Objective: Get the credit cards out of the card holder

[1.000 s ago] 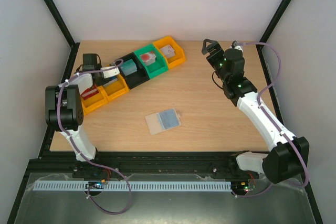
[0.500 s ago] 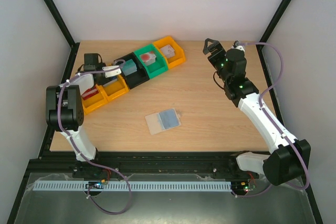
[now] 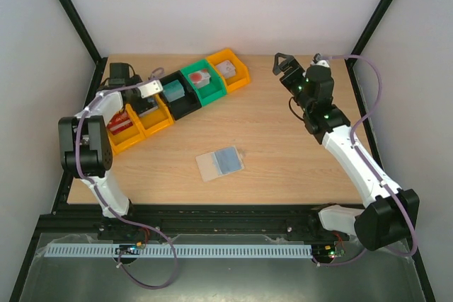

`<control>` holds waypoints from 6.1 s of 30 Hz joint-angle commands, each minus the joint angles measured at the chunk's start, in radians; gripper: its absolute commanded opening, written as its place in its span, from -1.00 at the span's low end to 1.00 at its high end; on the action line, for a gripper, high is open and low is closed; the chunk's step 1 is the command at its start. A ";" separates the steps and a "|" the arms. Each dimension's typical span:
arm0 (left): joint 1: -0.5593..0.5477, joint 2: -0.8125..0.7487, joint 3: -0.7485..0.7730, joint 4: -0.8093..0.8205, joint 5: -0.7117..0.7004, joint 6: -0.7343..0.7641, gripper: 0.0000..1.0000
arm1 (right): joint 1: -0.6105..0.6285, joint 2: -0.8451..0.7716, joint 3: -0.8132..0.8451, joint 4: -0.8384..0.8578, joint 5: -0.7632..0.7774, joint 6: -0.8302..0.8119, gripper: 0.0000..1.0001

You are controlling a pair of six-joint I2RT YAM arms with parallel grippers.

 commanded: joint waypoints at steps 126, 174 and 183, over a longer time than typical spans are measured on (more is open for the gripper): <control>-0.418 -0.927 -0.516 0.481 0.649 -1.659 -0.95 | 0.428 0.023 0.241 -0.256 -0.654 -0.532 0.02; -0.350 -1.105 -0.456 0.886 0.751 -1.704 -0.95 | 0.315 0.091 0.461 -0.261 -0.913 -0.679 0.66; -0.350 -1.108 -0.460 0.869 0.745 -1.695 -0.95 | 0.415 0.094 0.445 -0.199 -0.856 -0.655 0.69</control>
